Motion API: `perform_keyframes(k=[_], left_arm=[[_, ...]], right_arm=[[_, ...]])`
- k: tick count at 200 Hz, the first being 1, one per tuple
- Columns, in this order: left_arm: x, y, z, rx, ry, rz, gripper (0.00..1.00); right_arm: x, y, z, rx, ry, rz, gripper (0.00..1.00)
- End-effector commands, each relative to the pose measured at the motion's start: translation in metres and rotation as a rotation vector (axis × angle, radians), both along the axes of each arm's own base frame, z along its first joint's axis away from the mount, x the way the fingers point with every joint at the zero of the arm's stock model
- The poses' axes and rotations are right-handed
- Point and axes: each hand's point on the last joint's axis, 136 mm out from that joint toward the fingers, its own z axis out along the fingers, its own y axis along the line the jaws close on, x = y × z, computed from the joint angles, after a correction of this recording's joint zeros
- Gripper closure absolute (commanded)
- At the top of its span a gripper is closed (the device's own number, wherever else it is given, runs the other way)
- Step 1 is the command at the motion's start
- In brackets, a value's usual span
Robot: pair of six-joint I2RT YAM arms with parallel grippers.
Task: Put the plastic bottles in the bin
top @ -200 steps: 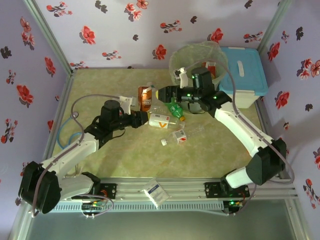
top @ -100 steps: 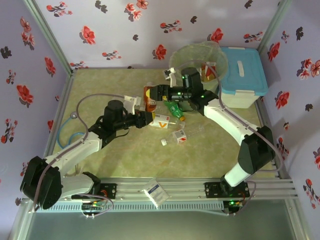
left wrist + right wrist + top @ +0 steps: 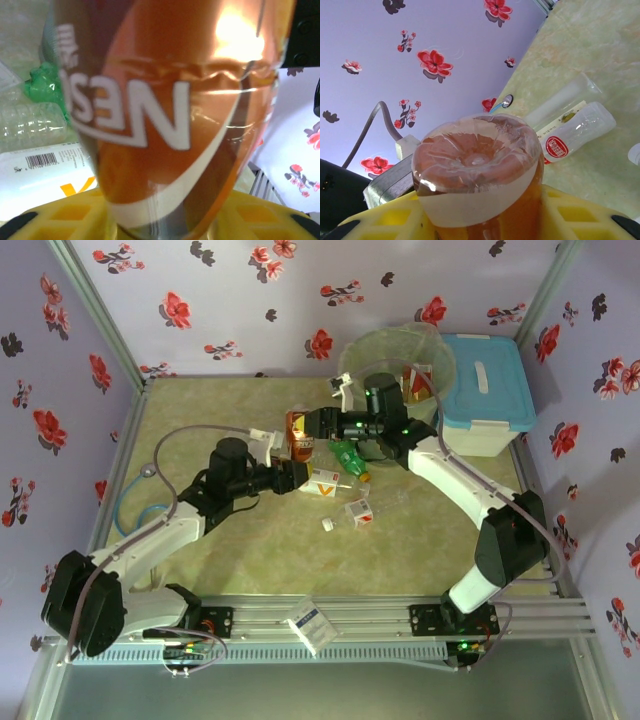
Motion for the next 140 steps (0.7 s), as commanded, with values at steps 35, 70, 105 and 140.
perform_keyframes(k=[35,70,105,140], left_arm=[[0.004,0.010,0.013,-0.008,-0.043,0.048,0.11],[-0.001,0.038,0.012,0.014,-0.048,0.130,0.02],[-0.006,0.071,-0.008,0.126,0.001,0.235,0.02],[-0.008,0.094,-0.028,0.187,0.065,0.333,0.03]], right_arm=[[0.009,-0.010,0.033,-0.002,-0.096,-0.017,0.60],[0.027,-0.032,0.057,-0.032,-0.164,-0.094,0.60],[0.051,-0.074,0.099,-0.131,-0.312,-0.265,0.60],[0.071,-0.121,0.140,-0.166,-0.411,-0.420,0.61]])
